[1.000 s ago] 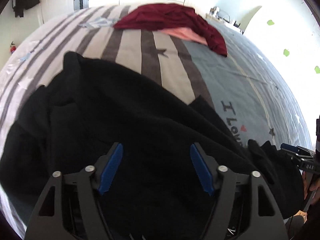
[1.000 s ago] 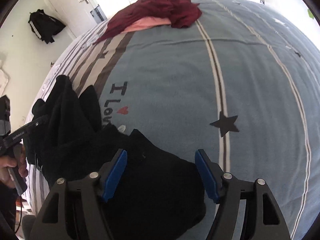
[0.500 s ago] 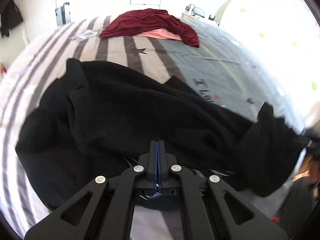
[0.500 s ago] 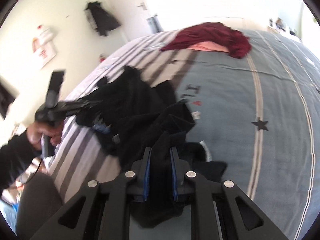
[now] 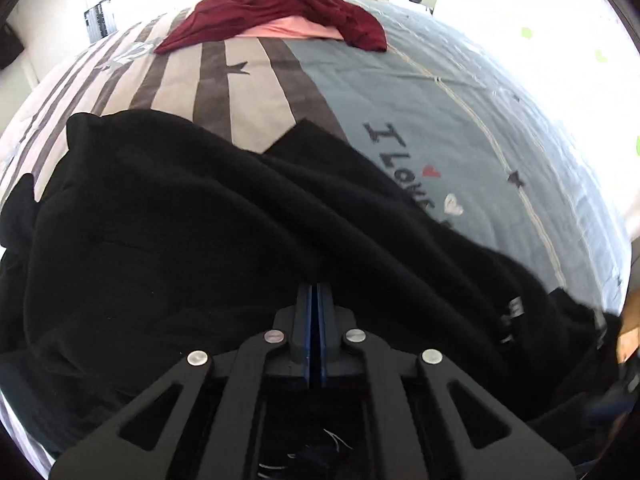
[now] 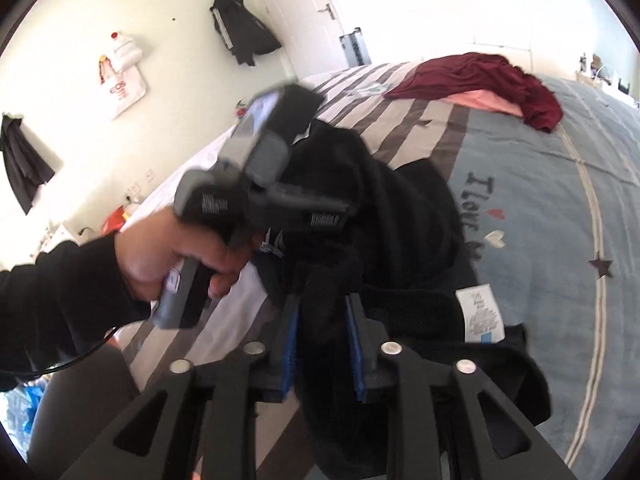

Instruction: Fold clothes

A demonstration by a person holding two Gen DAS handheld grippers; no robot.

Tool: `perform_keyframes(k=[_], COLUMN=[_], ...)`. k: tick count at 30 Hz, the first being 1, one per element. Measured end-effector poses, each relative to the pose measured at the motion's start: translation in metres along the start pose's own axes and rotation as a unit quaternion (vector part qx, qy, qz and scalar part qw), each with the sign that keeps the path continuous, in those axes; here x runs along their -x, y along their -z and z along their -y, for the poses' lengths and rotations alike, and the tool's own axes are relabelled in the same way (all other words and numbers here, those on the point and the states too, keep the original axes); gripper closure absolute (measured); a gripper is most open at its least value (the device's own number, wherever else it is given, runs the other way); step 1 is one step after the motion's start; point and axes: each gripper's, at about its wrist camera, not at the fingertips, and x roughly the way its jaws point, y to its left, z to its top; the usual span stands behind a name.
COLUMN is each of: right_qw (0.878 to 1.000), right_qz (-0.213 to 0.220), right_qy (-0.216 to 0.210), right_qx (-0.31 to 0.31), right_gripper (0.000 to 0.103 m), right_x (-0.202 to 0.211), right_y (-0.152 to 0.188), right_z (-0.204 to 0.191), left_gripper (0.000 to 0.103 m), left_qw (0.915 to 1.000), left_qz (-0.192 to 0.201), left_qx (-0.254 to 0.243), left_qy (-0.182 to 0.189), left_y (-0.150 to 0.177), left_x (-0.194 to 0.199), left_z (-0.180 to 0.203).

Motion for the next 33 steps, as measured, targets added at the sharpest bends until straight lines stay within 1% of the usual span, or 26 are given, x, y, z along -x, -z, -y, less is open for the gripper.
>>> perform_keyframes(k=[1,2,4,6,7,8,9,10,12,14,16,18,19,21,22,23,24,25,26,27,28,30,31,32,33], right_qw=[1.0,1.0,0.999,0.997,0.996,0.995,0.995,0.994,0.993,0.992,0.991,0.988,0.988,0.988,0.989,0.989,0.991,0.992,0.994,0.995,0.996,0.997,0.997,0.997,0.997], right_qz=[0.005,0.012,0.024,0.027,0.016,0.004,-0.008,-0.021,-0.046,-0.067,-0.088,-0.113,-0.113,-0.12,-0.118,-0.116,-0.11,-0.104,-0.097,-0.092,-0.087,-0.078,-0.075,-0.072,-0.072], right_qy=[0.006,0.015,0.028,0.053,0.066,0.079,0.08,0.08,0.082,0.077,0.079,0.067,0.063,0.048,0.039,0.031,0.029,0.027,0.025,0.019,0.008,-0.005,-0.014,-0.022,-0.022], right_qx=[-0.002,-0.007,-0.022,-0.042,-0.051,-0.06,-0.064,-0.068,-0.075,-0.074,-0.064,-0.078,-0.088,-0.086,-0.085,-0.084,-0.074,-0.063,-0.053,-0.043,-0.032,-0.011,-0.005,0.001,0.006], right_gripper=[0.061,0.051,0.05,0.048,0.045,0.044,0.044,0.044,0.044,0.044,0.044,0.045,0.046,0.066,0.078,0.086,0.091,0.094,0.094,0.095,0.095,0.095,0.095,0.095,0.095], right_x=[0.002,0.006,0.012,0.011,0.005,-0.002,-0.011,-0.019,-0.037,-0.055,-0.07,-0.08,-0.082,-0.085,-0.083,-0.081,-0.077,-0.072,-0.068,-0.064,-0.061,-0.056,-0.054,-0.052,-0.05], right_y=[-0.004,-0.008,-0.017,-0.027,-0.032,-0.037,-0.039,-0.042,-0.046,-0.045,-0.041,-0.035,-0.032,-0.026,-0.024,-0.022,-0.02,-0.019,-0.018,-0.016,-0.014,-0.008,-0.005,-0.002,0.0], right_z=[0.004,0.009,0.022,0.039,0.047,0.056,0.061,0.067,0.078,0.081,0.08,0.085,0.088,0.089,0.089,0.088,0.084,0.079,0.075,0.068,0.062,0.049,0.043,0.038,0.03], left_gripper=[0.102,0.102,0.102,0.102,0.102,0.102,0.102,0.103,0.103,0.103,0.103,0.103,0.103,0.103,0.097,0.092,0.081,0.063,0.052,0.032,0.021,0.021,0.024,0.032,0.066], left_qw=[1.0,0.9999,0.9998,0.9995,0.9994,0.9992,0.9991,0.9985,0.9971,0.9955,0.9948,0.9945,0.9944,0.9949,0.9952,0.9952,0.9951,0.9948,0.9944,0.9939,0.9941,0.9945,0.9948,0.995,0.9967], left_qz=[0.005,0.01,0.02,0.03,0.035,0.04,0.039,0.04,0.038,0.025,-0.003,-0.006,-0.006,0.013,0.023,0.031,0.04,0.048,0.056,0.064,0.062,0.054,0.05,0.047,0.035], left_qx=[0.002,0.004,0.003,0.003,0.003,0.003,0.005,0.01,0.032,0.068,0.073,0.081,0.085,0.089,0.086,0.086,0.086,0.087,0.088,0.089,0.089,0.089,0.089,0.089,0.072], left_qy=[0.003,0.005,0.002,-0.003,-0.005,-0.007,-0.015,-0.035,-0.057,-0.061,-0.07,-0.065,-0.062,-0.045,-0.041,-0.035,-0.029,-0.023,-0.016,-0.01,-0.008,-0.006,-0.005,-0.003,-0.015], left_y=[0.003,0.007,0.024,0.042,0.051,0.06,0.075,0.088,0.119,0.148,0.169,0.174,0.175,0.167,0.157,0.145,0.132,0.119,0.105,0.092,0.083,0.065,0.057,0.048,0.043], left_x=[0.006,0.013,0.038,0.064,0.076,0.089,0.103,0.116,0.142,0.157,0.156,0.153,0.151,0.149,0.144,0.138,0.132,0.125,0.119,0.113,0.103,0.083,0.073,0.063,0.054], left_z=[-0.004,-0.008,-0.021,-0.034,-0.04,-0.047,-0.055,-0.061,-0.081,-0.102,-0.114,-0.117,-0.118,-0.113,-0.107,-0.101,-0.095,-0.09,-0.084,-0.078,-0.074,-0.068,-0.065,-0.062,-0.061])
